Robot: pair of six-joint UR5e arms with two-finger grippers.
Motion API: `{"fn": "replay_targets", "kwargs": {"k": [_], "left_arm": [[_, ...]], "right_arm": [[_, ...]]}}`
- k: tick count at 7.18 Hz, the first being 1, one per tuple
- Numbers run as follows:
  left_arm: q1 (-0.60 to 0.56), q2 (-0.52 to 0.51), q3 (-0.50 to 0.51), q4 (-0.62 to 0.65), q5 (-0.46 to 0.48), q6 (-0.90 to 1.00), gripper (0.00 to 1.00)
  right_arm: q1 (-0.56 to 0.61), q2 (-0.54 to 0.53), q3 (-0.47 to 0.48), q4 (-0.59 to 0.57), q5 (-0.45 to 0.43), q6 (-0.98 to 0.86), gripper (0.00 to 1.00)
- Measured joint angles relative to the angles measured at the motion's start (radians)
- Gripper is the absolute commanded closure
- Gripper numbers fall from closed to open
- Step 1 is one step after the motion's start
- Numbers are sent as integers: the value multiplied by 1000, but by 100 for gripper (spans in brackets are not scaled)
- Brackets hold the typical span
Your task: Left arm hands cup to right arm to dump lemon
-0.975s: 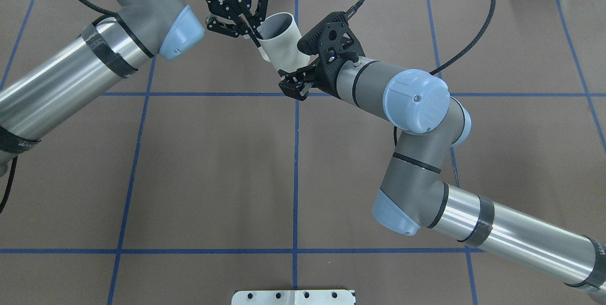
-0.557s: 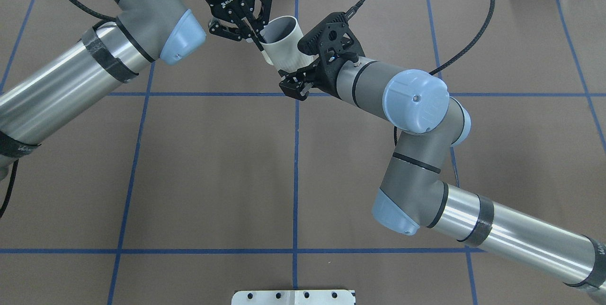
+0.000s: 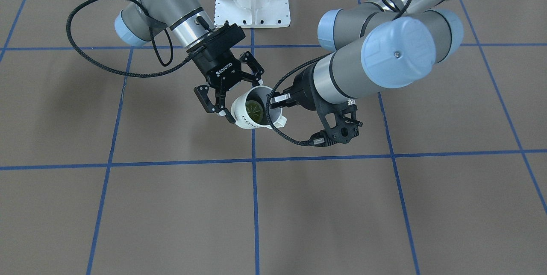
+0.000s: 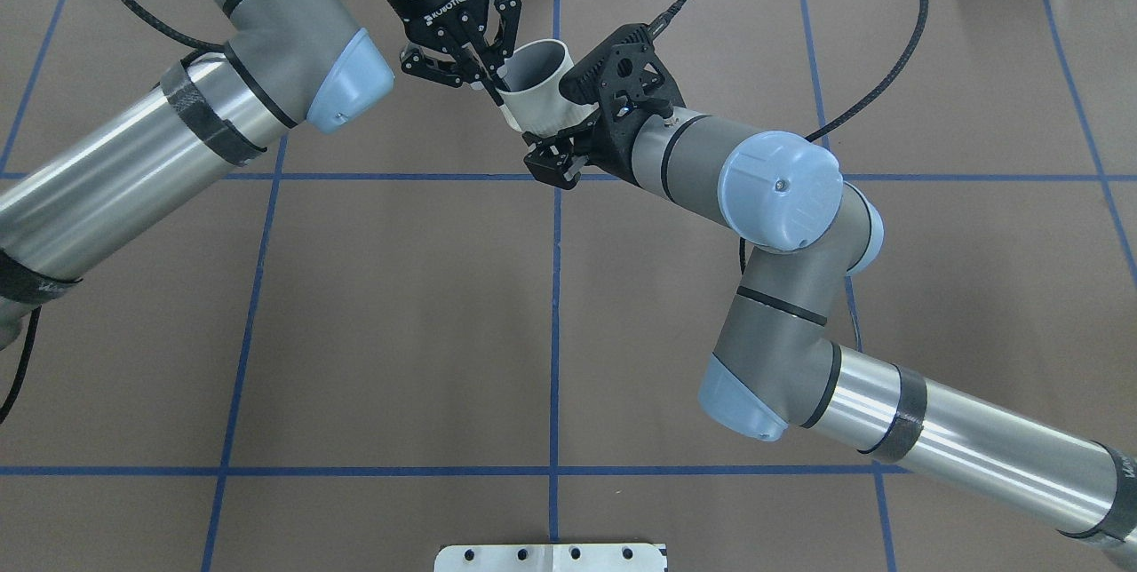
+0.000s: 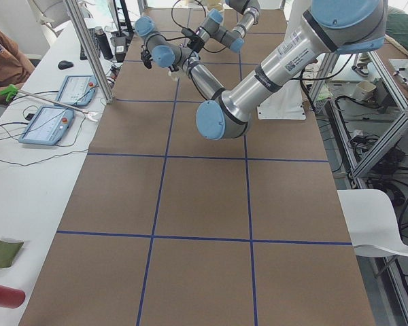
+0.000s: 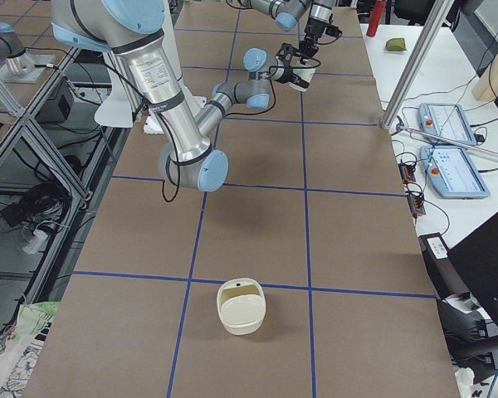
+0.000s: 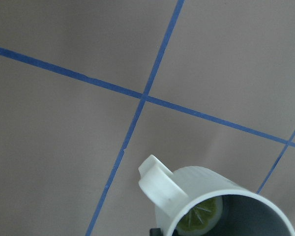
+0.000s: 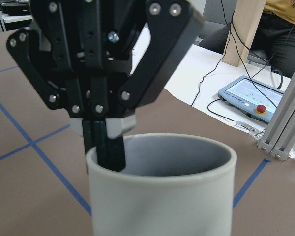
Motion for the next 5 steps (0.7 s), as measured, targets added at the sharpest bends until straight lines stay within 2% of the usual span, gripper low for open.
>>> {"fn": "replay_targets", "kwargs": {"k": [5], "left_arm": [[14, 1, -16, -1, 0, -12, 100]], "right_arm": [[0, -2, -4, 0, 0, 0, 2]]}}
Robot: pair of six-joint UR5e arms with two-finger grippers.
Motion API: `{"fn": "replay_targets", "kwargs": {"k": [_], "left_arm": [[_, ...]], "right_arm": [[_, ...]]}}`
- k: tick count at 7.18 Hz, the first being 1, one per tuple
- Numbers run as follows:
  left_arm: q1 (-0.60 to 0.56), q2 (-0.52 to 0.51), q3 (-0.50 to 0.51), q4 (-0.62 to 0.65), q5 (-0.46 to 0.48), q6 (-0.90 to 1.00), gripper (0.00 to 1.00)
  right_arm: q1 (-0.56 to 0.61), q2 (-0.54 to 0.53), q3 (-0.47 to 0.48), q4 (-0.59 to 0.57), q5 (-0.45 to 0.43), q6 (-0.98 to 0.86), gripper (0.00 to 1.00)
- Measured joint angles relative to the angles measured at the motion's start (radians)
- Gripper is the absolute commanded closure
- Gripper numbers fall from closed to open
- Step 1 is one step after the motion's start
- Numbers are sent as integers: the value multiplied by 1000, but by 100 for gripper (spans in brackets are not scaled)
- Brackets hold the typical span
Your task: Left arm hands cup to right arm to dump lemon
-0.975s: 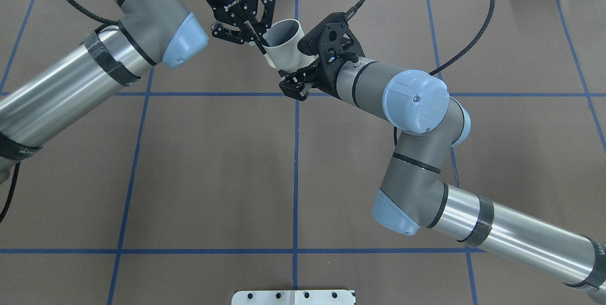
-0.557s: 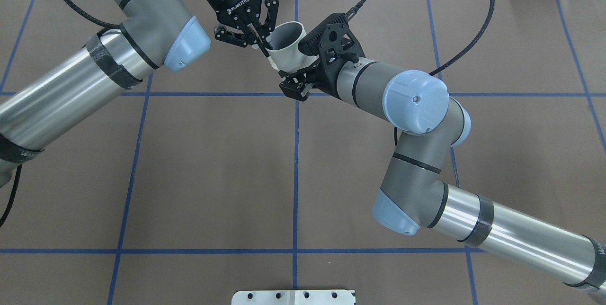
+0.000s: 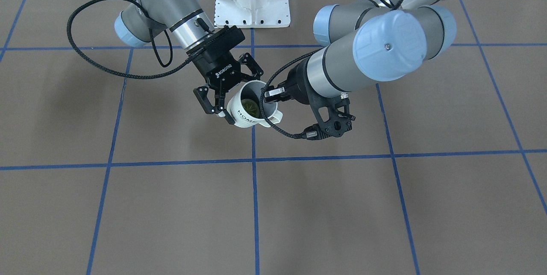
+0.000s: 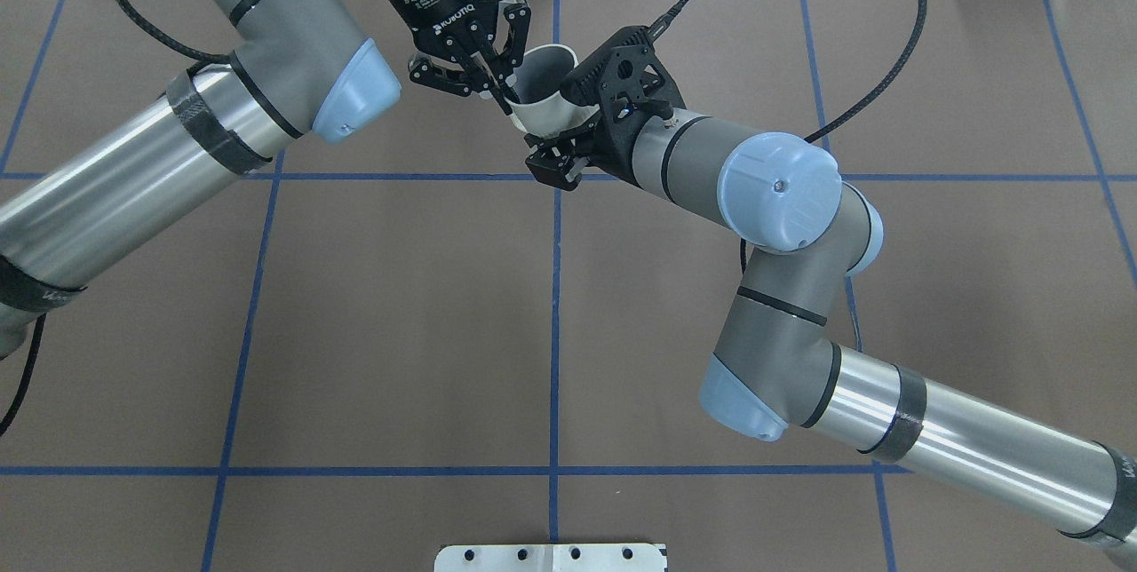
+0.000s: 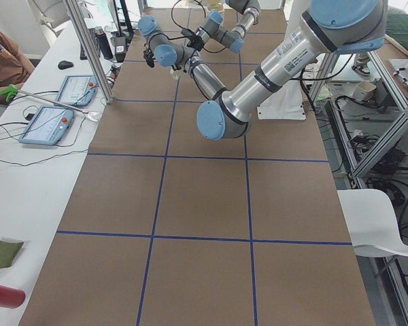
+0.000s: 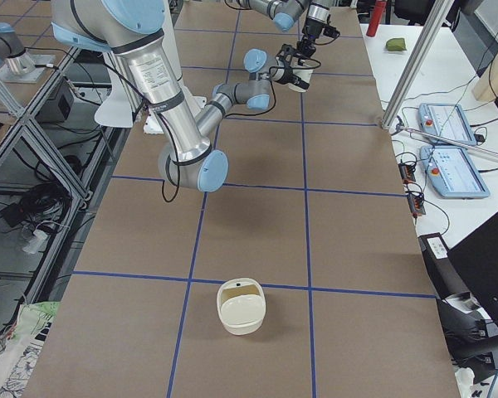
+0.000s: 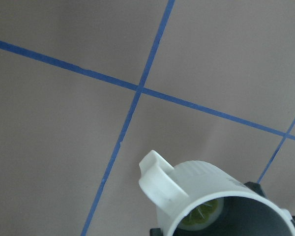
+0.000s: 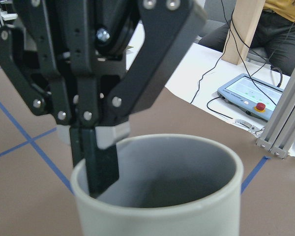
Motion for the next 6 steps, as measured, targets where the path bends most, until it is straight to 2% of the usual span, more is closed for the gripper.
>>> {"fn": "replay_targets", "kwargs": {"k": [3, 4, 5, 6], "left_arm": [[1, 0, 0, 0, 0, 0, 100], [1, 0, 0, 0, 0, 0, 100], [1, 0, 0, -1, 0, 0, 38], [1, 0, 0, -3, -1, 3, 0]], "right_arm": [[0, -1, 0, 0, 0, 0, 2], [0, -1, 0, 1, 0, 0, 30], [0, -1, 0, 2, 0, 2, 68], [-1, -1, 1, 1, 2, 9, 79]]}}
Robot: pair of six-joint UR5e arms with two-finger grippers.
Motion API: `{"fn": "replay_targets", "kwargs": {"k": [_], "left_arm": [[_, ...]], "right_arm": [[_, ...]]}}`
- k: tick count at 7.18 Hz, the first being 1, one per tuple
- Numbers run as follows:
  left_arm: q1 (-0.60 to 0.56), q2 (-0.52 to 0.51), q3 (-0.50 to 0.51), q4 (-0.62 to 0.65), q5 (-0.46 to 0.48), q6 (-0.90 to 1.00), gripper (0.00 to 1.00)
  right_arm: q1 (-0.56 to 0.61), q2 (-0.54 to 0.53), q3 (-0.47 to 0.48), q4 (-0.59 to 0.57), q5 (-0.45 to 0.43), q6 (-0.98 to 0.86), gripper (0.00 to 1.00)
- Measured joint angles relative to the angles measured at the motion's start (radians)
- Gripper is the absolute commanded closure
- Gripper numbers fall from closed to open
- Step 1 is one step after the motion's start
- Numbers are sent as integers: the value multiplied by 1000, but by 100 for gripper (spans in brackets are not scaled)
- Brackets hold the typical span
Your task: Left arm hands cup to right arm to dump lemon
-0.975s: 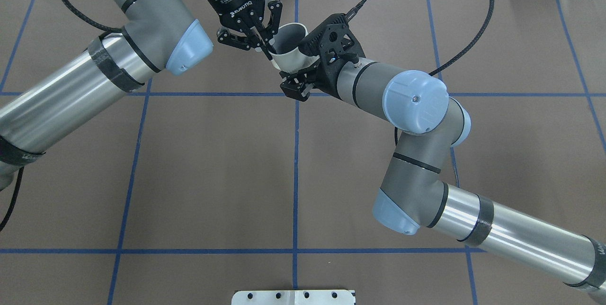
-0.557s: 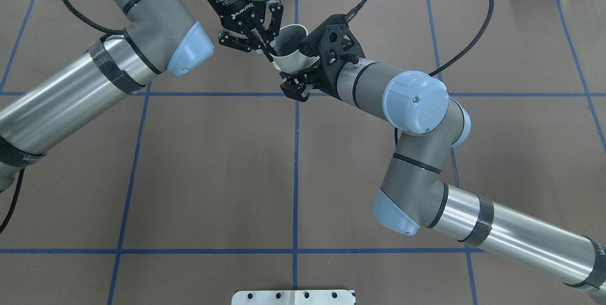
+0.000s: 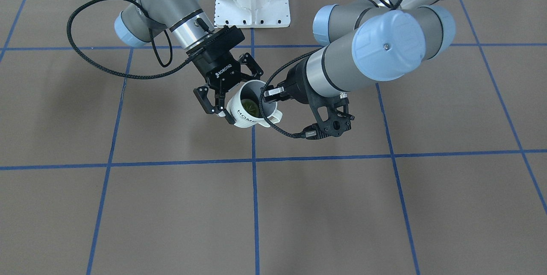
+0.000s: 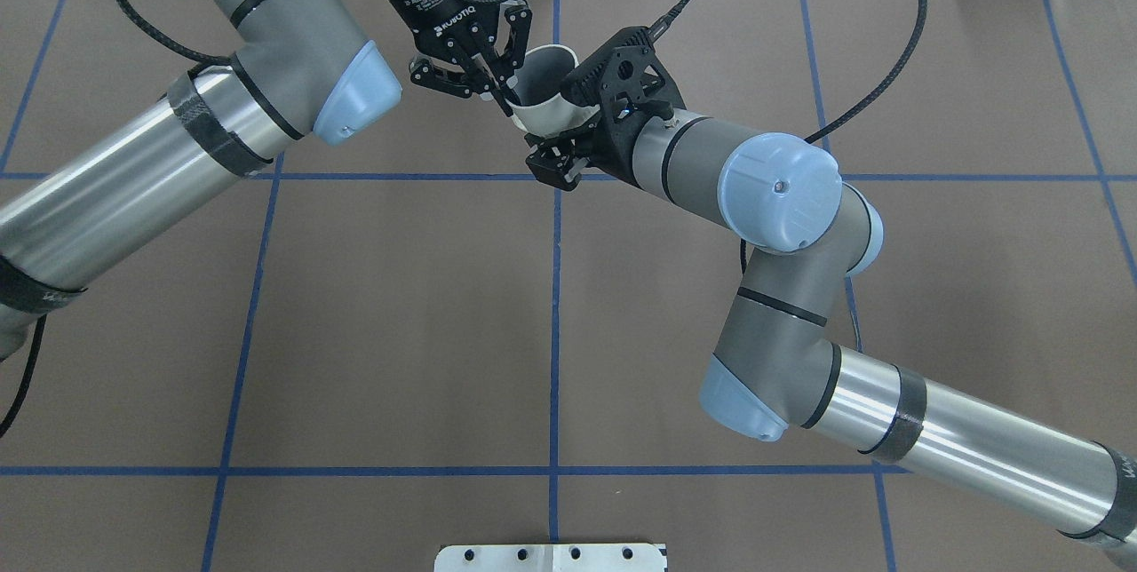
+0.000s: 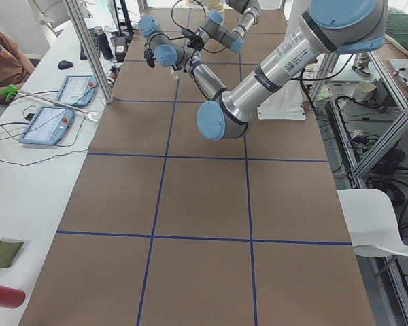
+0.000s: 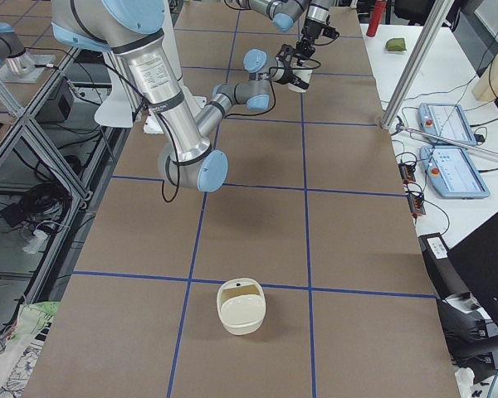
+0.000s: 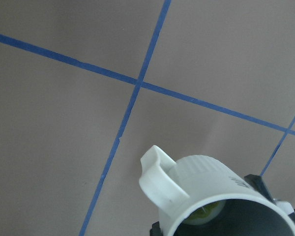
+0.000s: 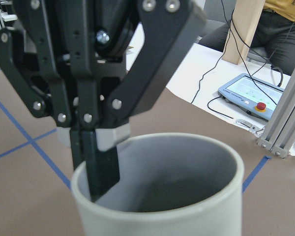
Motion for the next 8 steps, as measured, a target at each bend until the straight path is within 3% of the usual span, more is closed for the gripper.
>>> {"fn": "replay_targets", "kwargs": {"k": [8], "left_arm": [[-46, 16, -1, -48, 9, 10, 0]], "right_arm": [[54, -60, 13, 0, 10, 18, 79]]}}
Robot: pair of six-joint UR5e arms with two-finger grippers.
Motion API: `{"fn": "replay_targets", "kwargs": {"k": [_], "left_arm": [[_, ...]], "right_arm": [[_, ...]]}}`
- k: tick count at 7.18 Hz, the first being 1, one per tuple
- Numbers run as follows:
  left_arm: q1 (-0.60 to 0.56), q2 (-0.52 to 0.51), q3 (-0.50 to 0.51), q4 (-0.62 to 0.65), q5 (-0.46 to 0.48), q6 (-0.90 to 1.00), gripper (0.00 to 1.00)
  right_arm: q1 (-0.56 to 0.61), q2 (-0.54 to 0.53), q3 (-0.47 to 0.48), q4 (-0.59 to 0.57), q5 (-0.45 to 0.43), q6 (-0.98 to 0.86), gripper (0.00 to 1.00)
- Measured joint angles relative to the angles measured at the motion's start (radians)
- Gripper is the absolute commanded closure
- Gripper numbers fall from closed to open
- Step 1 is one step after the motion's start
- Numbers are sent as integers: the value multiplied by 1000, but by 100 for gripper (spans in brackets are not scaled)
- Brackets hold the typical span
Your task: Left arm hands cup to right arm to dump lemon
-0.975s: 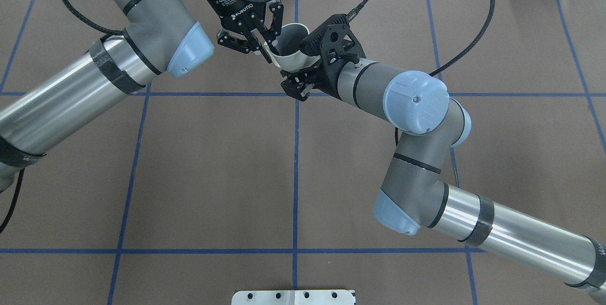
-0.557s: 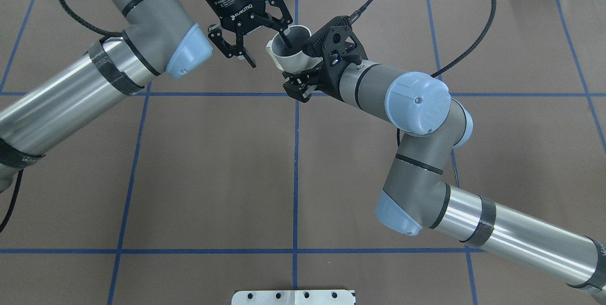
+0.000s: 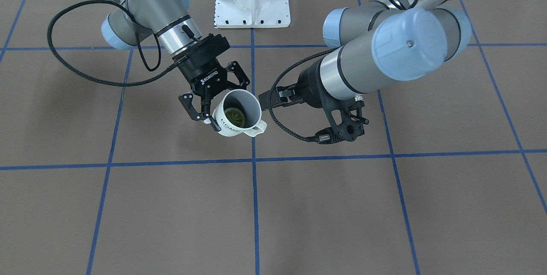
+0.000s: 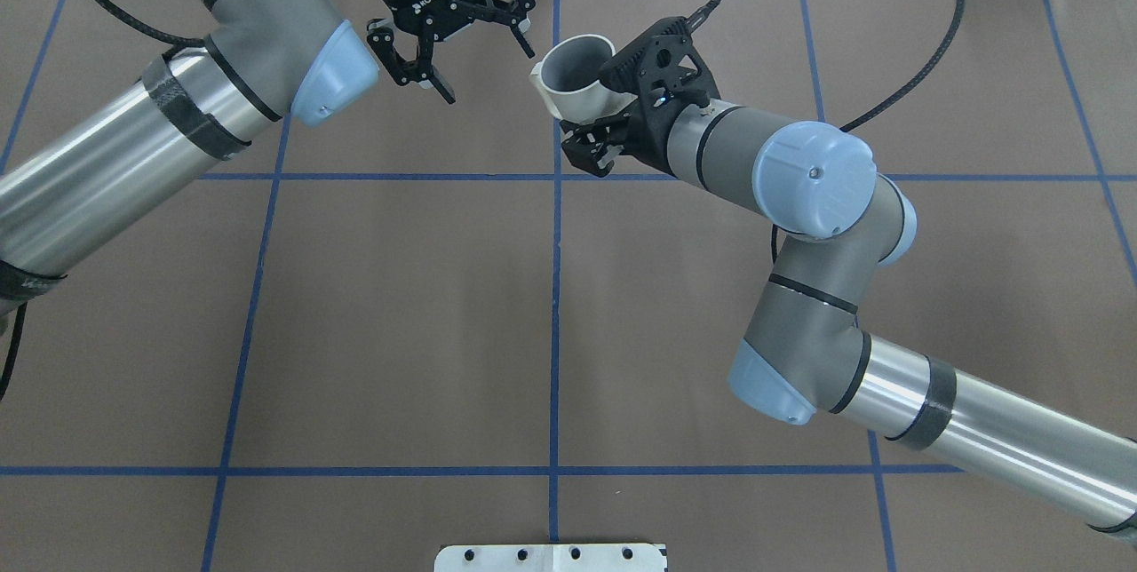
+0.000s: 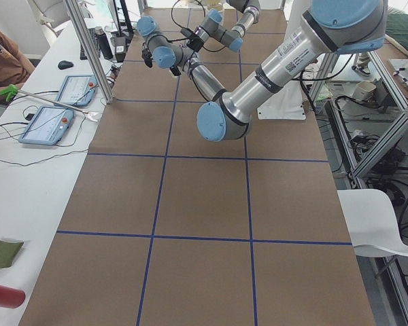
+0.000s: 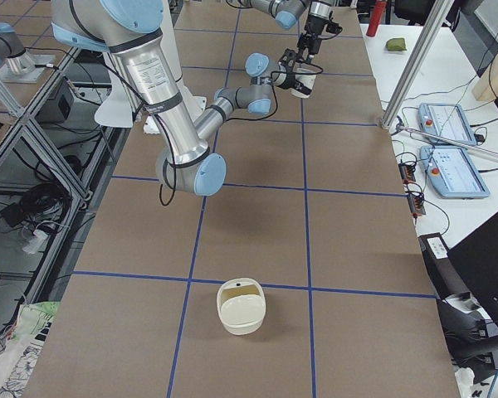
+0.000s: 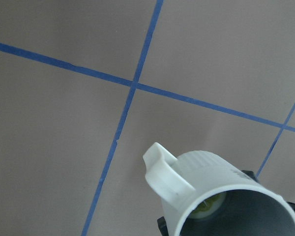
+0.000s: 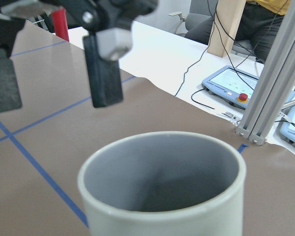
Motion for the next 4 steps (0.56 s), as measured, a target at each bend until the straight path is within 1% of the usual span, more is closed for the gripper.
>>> {"fn": "replay_targets", "kwargs": {"k": [1, 2, 3, 4], "left_arm": [[-19, 5, -2, -4, 20, 2, 0], [-33, 15, -10, -7, 67, 2, 0], [-38, 29, -19, -8, 113, 3, 0], [-40, 43, -26, -8, 147, 4, 0]], "right_arm": [[43, -41, 18, 0, 3, 0, 79], [91, -107, 56, -1, 9, 1, 80], [130, -177, 95, -1, 13, 4, 86], [168, -266, 141, 2, 13, 19, 89]]}}
